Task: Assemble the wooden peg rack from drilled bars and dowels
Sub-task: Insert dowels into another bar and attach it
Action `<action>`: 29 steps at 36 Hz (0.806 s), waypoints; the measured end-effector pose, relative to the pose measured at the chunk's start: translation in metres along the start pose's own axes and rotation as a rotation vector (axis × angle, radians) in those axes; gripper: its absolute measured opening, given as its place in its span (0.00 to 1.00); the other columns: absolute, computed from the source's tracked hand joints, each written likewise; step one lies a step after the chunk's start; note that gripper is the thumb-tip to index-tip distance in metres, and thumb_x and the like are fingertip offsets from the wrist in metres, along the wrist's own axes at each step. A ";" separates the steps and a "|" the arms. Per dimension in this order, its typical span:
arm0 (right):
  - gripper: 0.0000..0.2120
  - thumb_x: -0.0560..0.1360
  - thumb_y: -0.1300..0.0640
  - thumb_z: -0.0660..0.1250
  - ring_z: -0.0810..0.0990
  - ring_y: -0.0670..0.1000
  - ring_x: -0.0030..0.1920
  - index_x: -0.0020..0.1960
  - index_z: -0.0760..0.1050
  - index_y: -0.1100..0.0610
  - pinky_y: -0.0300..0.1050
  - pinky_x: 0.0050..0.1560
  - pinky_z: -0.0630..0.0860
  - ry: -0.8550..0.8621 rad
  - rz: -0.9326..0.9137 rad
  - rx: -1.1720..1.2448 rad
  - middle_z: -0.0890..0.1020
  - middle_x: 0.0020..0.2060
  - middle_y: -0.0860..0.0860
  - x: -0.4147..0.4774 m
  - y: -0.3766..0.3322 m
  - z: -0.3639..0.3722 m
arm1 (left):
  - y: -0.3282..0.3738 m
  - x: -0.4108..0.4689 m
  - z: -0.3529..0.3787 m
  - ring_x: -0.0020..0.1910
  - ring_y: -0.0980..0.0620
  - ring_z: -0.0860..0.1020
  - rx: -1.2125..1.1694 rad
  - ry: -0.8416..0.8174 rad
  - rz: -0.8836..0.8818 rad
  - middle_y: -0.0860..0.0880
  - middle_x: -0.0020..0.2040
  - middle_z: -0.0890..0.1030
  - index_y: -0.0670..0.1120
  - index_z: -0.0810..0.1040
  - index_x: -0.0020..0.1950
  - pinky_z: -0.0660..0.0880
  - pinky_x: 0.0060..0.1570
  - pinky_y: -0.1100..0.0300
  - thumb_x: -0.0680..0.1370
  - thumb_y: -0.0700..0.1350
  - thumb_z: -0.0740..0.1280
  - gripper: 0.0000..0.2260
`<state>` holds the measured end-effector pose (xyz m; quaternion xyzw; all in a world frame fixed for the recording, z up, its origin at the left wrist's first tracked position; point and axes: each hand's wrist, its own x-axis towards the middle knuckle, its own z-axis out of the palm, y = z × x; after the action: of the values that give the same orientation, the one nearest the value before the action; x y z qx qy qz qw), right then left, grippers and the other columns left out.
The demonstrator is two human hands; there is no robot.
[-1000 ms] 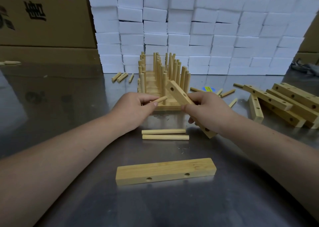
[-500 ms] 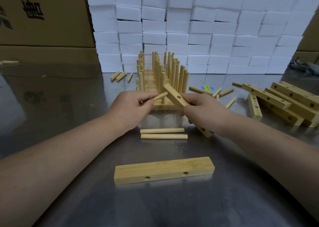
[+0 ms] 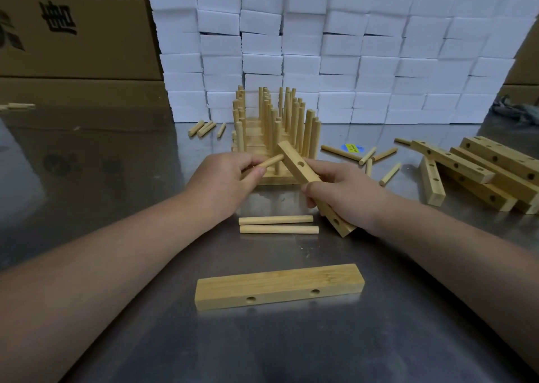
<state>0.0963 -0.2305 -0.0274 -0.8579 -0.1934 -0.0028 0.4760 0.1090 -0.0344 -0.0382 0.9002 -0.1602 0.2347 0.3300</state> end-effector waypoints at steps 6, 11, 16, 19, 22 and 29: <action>0.20 0.76 0.58 0.62 0.76 0.36 0.31 0.61 0.71 0.36 0.27 0.33 0.73 0.000 -0.028 -0.015 0.77 0.31 0.42 -0.001 -0.001 -0.001 | 0.000 0.000 -0.003 0.37 0.64 0.74 -0.014 0.006 -0.002 0.65 0.36 0.74 0.50 0.81 0.57 0.69 0.40 0.70 0.77 0.46 0.65 0.10; 0.21 0.75 0.57 0.63 0.77 0.36 0.33 0.60 0.68 0.33 0.28 0.36 0.73 -0.004 -0.044 -0.041 0.78 0.32 0.43 -0.001 0.001 0.000 | 0.001 -0.002 -0.002 0.39 0.56 0.77 -0.037 -0.009 -0.024 0.58 0.36 0.79 0.52 0.81 0.57 0.74 0.42 0.64 0.78 0.46 0.65 0.10; 0.22 0.75 0.56 0.63 0.78 0.37 0.34 0.55 0.66 0.29 0.32 0.38 0.76 -0.011 -0.044 -0.054 0.79 0.34 0.45 -0.001 0.001 0.001 | 0.005 -0.002 -0.001 0.44 0.47 0.79 -0.117 -0.036 -0.073 0.45 0.44 0.83 0.55 0.81 0.53 0.70 0.38 0.66 0.78 0.46 0.64 0.08; 0.22 0.75 0.57 0.63 0.78 0.37 0.33 0.58 0.67 0.31 0.30 0.35 0.76 -0.022 -0.042 -0.063 0.79 0.35 0.47 -0.002 0.000 0.002 | 0.008 0.000 -0.001 0.35 0.54 0.74 -0.226 -0.072 -0.166 0.48 0.37 0.80 0.60 0.79 0.44 0.68 0.31 0.67 0.79 0.47 0.63 0.09; 0.23 0.76 0.57 0.62 0.77 0.36 0.33 0.65 0.66 0.36 0.26 0.32 0.73 -0.021 -0.048 -0.083 0.78 0.36 0.46 -0.003 -0.002 0.003 | 0.013 0.001 -0.001 0.24 0.56 0.65 -0.389 -0.114 -0.319 0.52 0.27 0.71 0.54 0.80 0.39 0.64 0.27 0.63 0.79 0.45 0.62 0.12; 0.20 0.76 0.58 0.62 0.76 0.36 0.31 0.50 0.68 0.30 0.26 0.31 0.71 0.002 -0.078 -0.026 0.77 0.31 0.44 -0.004 -0.004 0.003 | 0.020 0.004 -0.007 0.21 0.56 0.61 -0.670 -0.231 -0.491 0.51 0.24 0.69 0.41 0.80 0.44 0.58 0.23 0.65 0.80 0.42 0.60 0.11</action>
<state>0.0905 -0.2270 -0.0266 -0.8558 -0.2262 -0.0246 0.4647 0.1016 -0.0449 -0.0210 0.7751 -0.0443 -0.0180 0.6301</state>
